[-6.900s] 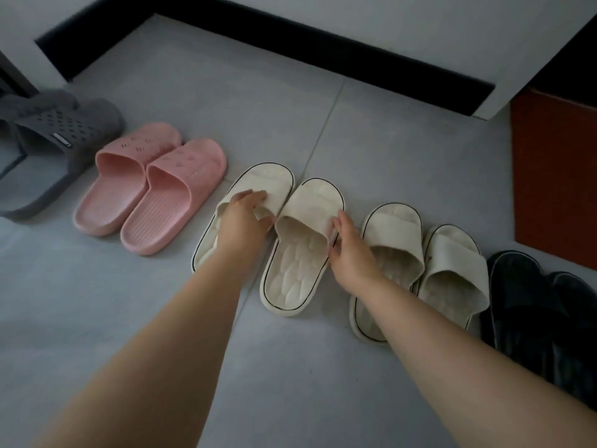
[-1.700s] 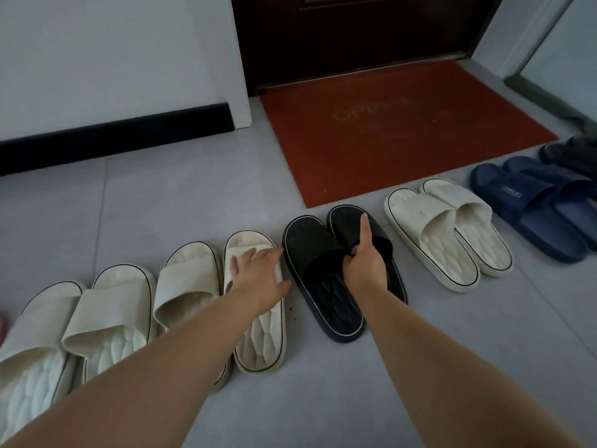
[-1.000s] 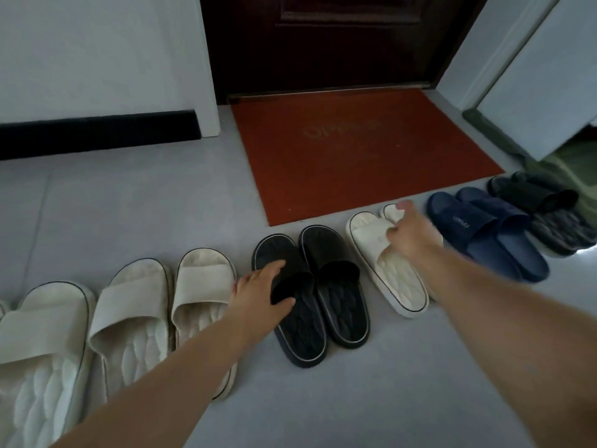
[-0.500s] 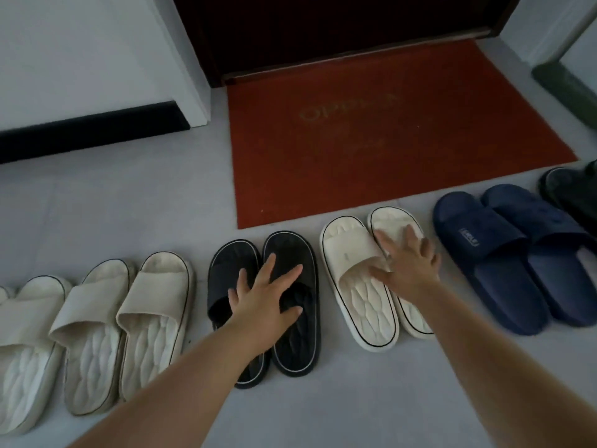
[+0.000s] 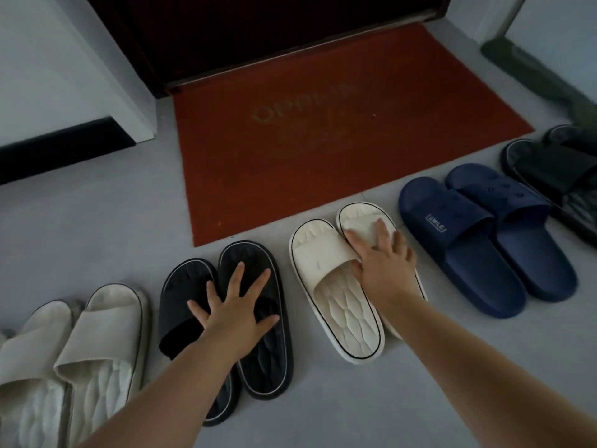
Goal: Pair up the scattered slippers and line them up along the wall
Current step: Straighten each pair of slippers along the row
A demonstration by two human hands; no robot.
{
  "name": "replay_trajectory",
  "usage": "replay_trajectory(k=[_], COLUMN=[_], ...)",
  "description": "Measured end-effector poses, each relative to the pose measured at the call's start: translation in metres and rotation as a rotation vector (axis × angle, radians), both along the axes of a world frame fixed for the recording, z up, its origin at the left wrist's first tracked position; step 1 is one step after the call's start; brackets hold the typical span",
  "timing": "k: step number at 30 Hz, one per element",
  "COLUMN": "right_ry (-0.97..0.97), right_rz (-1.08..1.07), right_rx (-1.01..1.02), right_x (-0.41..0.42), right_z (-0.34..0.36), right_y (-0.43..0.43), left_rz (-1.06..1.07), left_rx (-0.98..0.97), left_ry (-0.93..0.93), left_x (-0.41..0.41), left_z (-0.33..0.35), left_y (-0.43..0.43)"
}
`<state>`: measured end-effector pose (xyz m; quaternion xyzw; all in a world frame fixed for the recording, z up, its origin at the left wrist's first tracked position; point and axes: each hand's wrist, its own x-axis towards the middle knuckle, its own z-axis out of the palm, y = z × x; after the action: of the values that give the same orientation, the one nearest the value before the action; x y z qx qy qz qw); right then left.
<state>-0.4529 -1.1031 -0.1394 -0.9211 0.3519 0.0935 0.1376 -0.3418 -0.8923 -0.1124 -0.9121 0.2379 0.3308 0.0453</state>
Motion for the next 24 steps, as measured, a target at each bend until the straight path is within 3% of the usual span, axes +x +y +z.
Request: replay_trajectory(k=[7, 10, 12, 14, 16, 21, 24], right_ry=[0.036, -0.086, -0.243, -0.416, -0.467, -0.491, -0.534], right_rz=[0.018, 0.019, -0.097, -0.366, -0.586, -0.677, -0.733], right_rx=[0.072, 0.200, 0.159, 0.072, 0.053, 0.249, 0.178], right_x=[-0.005, -0.024, -0.048, -0.079, -0.104, -0.105, -0.084], right_z=[0.005, 0.017, 0.029, 0.038, 0.042, 0.036, 0.029], right_y=[0.001, -0.012, -0.036, -0.070, -0.105, -0.156, -0.158], left_rz=[0.002, 0.013, 0.012, 0.000, -0.049, -0.143, -0.149], left_rx=[0.092, 0.173, 0.230, 0.258, 0.262, 0.256, 0.258], left_ry=[-0.059, -0.050, -0.036, -0.039, -0.054, -0.116, -0.136], left_x=[-0.004, -0.004, -0.005, -0.004, -0.003, -0.002, -0.001], left_z=[-0.011, -0.010, -0.008, -0.009, -0.015, -0.028, -0.033], left_y=[-0.003, -0.009, -0.013, -0.017, -0.016, -0.010, -0.007])
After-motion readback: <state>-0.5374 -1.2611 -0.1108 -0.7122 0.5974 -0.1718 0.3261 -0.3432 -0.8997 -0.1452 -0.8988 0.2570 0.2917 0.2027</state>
